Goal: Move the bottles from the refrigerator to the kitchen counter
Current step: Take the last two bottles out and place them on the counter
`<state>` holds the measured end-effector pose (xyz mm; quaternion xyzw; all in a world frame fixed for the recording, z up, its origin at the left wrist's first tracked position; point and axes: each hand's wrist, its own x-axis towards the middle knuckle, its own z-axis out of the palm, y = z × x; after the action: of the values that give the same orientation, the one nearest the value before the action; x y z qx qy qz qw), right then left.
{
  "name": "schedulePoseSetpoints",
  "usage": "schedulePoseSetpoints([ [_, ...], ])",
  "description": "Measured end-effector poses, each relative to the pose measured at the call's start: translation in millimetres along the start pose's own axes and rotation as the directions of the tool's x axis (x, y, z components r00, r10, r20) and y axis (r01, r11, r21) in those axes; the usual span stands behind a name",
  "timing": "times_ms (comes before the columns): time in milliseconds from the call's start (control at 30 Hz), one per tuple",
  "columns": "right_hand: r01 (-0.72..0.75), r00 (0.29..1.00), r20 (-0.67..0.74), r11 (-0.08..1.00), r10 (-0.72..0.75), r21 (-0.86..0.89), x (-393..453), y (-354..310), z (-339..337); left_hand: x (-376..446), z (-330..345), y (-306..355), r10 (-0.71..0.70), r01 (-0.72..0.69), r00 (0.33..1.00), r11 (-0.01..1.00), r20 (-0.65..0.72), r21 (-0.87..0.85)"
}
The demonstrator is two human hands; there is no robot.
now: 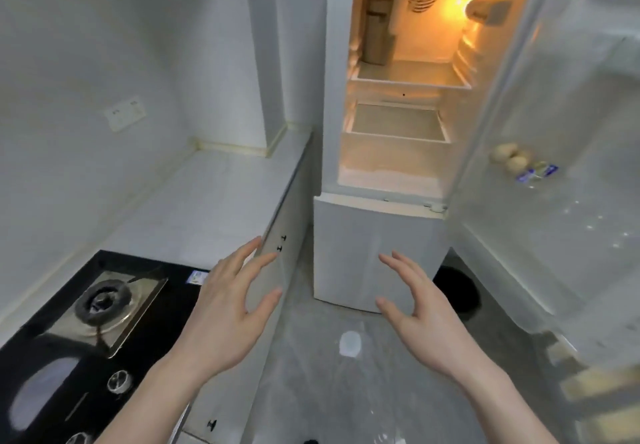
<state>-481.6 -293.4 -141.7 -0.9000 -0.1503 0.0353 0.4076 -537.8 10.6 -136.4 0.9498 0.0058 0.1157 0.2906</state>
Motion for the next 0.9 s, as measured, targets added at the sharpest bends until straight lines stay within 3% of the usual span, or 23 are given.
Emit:
schedulePoseSetpoints([
  [367, -0.170, 0.938, -0.309, 0.985, 0.160, -0.006, 32.0, 47.8, -80.7, 132.3, 78.5, 32.4, 0.193, -0.173, 0.969, 0.976, 0.155, -0.135],
  [667, -0.161, 0.730, -0.665, 0.985, 0.158, 0.057, 12.2, 81.9, -177.7, 196.3, 123.3, 119.3, 0.391, -0.364, 0.895, 0.918, 0.214, -0.156],
  [900, 0.011, 0.602, -0.798, 1.000, -0.026, -0.025, -2.2, 102.5, -259.0, 213.3, 146.7, 205.2, 0.481, -0.465, 0.868, 0.875, 0.121, -0.135],
])
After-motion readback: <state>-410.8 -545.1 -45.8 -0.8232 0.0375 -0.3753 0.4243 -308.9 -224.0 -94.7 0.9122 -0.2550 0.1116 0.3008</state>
